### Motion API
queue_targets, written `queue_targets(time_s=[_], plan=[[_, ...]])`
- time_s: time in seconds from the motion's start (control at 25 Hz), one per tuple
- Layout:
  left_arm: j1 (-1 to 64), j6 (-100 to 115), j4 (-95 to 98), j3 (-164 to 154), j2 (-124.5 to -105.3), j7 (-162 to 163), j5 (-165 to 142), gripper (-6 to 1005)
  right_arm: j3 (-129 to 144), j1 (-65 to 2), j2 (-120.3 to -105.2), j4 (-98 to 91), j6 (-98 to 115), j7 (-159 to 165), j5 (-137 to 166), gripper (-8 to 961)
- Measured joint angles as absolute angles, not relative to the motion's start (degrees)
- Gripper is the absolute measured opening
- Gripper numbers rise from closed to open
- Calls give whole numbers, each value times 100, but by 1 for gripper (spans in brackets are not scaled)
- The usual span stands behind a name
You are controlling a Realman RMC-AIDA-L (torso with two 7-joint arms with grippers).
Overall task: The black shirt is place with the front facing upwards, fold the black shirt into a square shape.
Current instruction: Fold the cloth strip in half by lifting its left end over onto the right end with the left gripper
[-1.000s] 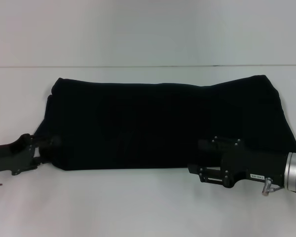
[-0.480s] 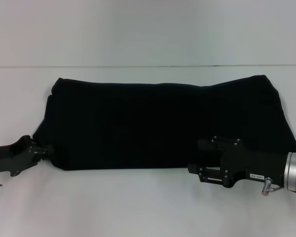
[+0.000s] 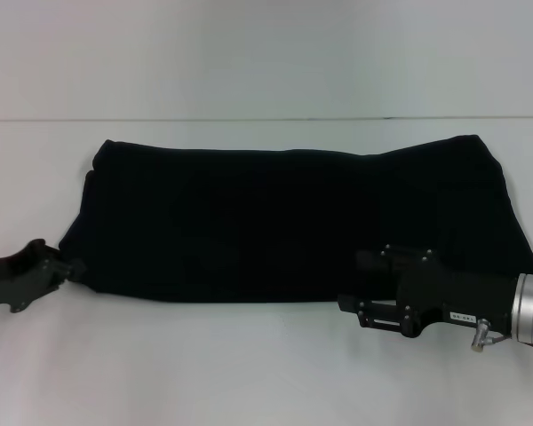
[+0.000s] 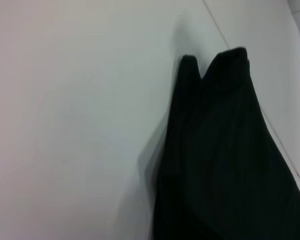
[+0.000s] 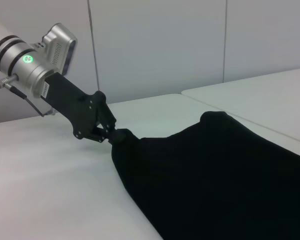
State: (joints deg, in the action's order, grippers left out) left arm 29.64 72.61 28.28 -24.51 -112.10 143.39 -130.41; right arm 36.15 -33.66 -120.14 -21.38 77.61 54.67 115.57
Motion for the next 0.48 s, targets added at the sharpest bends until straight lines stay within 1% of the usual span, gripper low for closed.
queue_targets(time_s=[0.48], plan=[[2628, 7531, 3014, -1991, -11157, 14037, -12934, 16, 3558, -3363, -11996, -2156, 7760, 5474, 11419, 736]])
